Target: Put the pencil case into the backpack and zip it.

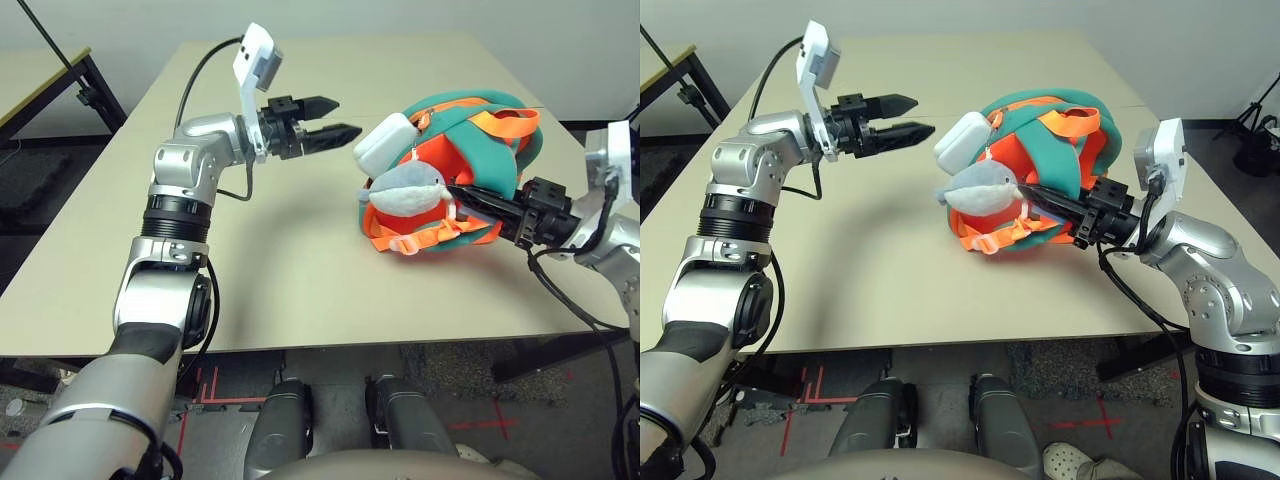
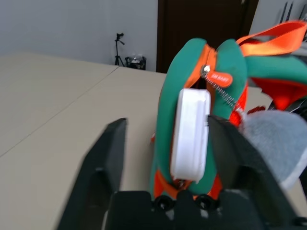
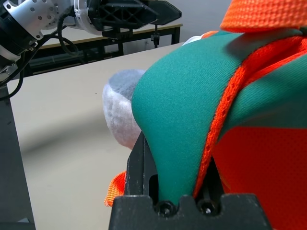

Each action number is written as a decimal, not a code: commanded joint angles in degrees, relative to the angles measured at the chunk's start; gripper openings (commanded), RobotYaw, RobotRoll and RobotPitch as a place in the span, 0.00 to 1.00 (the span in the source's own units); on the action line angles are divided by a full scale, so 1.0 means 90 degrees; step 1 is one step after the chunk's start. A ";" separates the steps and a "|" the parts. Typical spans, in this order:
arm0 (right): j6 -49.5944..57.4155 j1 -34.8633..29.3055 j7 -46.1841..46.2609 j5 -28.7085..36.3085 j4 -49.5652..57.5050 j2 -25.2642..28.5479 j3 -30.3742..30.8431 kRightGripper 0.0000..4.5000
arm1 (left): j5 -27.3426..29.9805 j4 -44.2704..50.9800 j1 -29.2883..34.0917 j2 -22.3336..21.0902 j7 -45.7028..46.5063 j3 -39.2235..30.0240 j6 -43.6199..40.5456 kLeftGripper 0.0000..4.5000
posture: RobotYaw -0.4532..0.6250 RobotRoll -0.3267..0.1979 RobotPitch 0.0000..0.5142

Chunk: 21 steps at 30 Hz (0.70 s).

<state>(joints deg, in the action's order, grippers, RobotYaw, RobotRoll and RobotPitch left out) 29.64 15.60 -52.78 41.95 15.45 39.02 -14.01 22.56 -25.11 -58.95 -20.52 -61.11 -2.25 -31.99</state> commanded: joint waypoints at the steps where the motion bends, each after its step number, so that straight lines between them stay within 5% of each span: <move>1: -0.0069 0.0068 -0.0104 -0.0007 0.0054 0.0027 0.0068 0.02 | 0.0058 0.0118 0.0201 0.0136 0.0084 0.0115 -0.0088 0.40 | 0.46 0.62 0.13; 6: -0.0048 0.0012 -0.0087 -0.0027 0.0107 0.0053 0.0040 0.02 | 0.0114 -0.0083 0.0218 0.0419 0.0156 0.0102 -0.0058 0.01 | 0.45 0.62 0.14; 21: -0.0005 -0.0128 0.0000 0.0086 0.0301 0.0080 -0.0086 0.02 | -0.0476 -0.1154 0.0419 0.1042 0.0169 0.0713 0.0794 0.00 | 0.42 0.62 0.14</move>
<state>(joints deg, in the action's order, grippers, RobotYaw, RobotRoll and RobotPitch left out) 29.65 15.00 -52.61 41.92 15.92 39.49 -14.28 20.49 -33.09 -56.55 -11.83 -59.56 1.92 -26.54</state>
